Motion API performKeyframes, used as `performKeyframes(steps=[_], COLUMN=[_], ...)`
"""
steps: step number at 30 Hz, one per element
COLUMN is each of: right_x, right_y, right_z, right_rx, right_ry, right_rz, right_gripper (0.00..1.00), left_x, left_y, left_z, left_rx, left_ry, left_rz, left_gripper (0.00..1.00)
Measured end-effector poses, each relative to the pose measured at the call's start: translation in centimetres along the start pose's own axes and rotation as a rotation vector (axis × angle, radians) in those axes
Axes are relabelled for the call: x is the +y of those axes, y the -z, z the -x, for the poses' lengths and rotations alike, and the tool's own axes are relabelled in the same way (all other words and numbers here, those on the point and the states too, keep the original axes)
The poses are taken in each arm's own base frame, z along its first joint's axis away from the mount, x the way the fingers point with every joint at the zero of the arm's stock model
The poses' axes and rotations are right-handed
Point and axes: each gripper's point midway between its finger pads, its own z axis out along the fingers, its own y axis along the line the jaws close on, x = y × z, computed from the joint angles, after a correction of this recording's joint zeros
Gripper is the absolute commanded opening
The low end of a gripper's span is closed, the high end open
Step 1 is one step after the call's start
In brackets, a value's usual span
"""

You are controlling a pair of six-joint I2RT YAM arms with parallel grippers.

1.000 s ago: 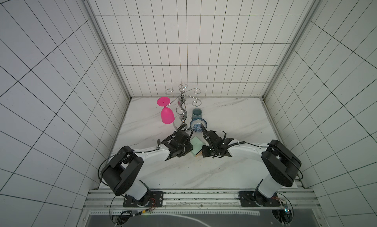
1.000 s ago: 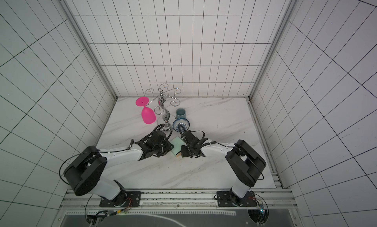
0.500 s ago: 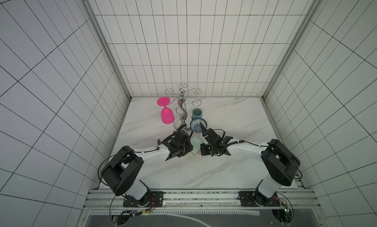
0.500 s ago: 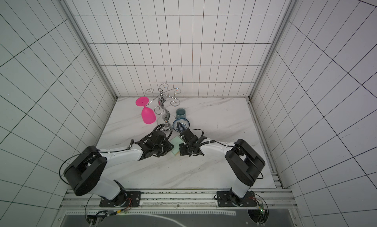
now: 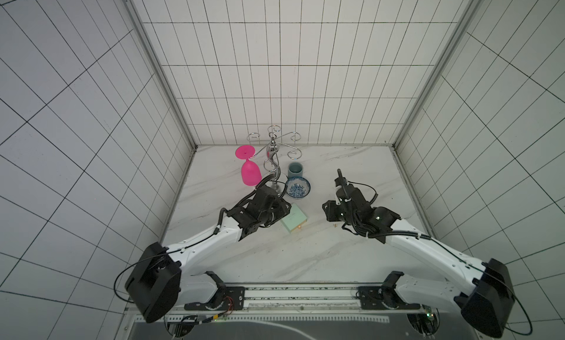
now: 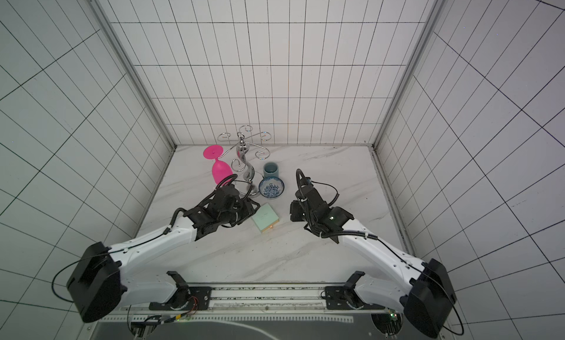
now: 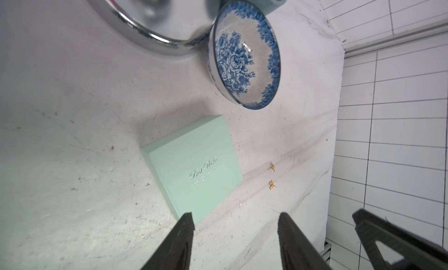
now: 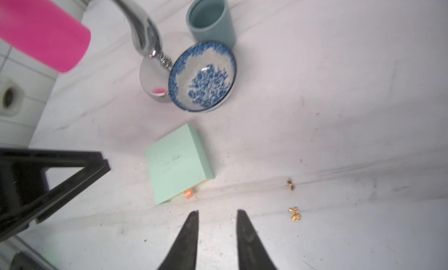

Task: Take out the earrings from the drawer-style jewelry box
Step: Reset both arms

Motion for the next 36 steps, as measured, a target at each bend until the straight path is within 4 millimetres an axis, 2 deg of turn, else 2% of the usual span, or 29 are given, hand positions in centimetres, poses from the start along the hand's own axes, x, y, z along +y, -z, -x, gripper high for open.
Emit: performKeyframes(steps=[1, 2, 3, 6, 10, 15, 19, 21, 25, 28, 31, 36], right_x=[-1.2, -2.0, -3.1, -5.1, -6.7, -10.3, -13.7, -15.4, -19.3, -22.2, -23.4, -22.7], right_y=[0.8, 1.4, 2.2, 3.9, 5.8, 7.8, 6.4, 5.2, 3.0, 2.0, 0.9, -1.2], right_z=[0.6, 1.1, 1.8, 3.1, 4.1, 5.6, 4.6, 3.6, 1.6, 1.5, 2.0, 2.6], right_rx=[-0.032, -0.057, -0.088, -0.158, -0.231, -0.381, -0.465, -0.485, -0.5, -0.493, -0.52, -0.545], right_ry=[-0.012, -0.02, -0.032, -0.04, -0.033, -0.052, 0.051, 0.117, 0.21, 0.188, 0.172, 0.209], right_rz=[-0.032, -0.057, -0.088, -0.16, -0.23, -0.416, -0.546, -0.596, -0.673, -0.704, -0.678, -0.583], right_gripper=[0.94, 0.99, 0.99, 0.99, 0.99, 0.99, 0.99, 0.99, 0.99, 0.99, 0.99, 0.99], left_x=[-0.3, -0.4, -0.3, 0.5, 1.9, 5.3, 8.9, 10.5, 15.2, 18.6, 19.9, 20.0], left_y=[1.2, 2.2, 3.5, 6.7, 10.2, 11.6, 12.6, 12.6, 11.4, 10.6, 8.7, 5.5], left_z=[0.4, 0.8, 1.5, 3.3, 5.4, 7.3, 10.0, 10.9, 11.7, 13.1, 14.3, 15.8], left_rx=[-0.019, -0.041, -0.074, -0.174, -0.289, -0.406, -0.583, -0.669, -0.763, -0.756, -0.716, -0.688], left_ry=[0.0, -0.005, 0.0, 0.005, -0.015, -0.089, -0.197, -0.315, -0.505, -0.541, -0.578, -0.606], left_rz=[-0.02, -0.031, -0.041, -0.049, -0.034, 0.16, 0.389, 0.459, 0.632, 0.758, 0.814, 0.776], left_gripper=[0.75, 0.91, 0.97, 0.97, 0.97, 0.97, 0.97, 0.98, 0.98, 0.98, 0.98, 0.98])
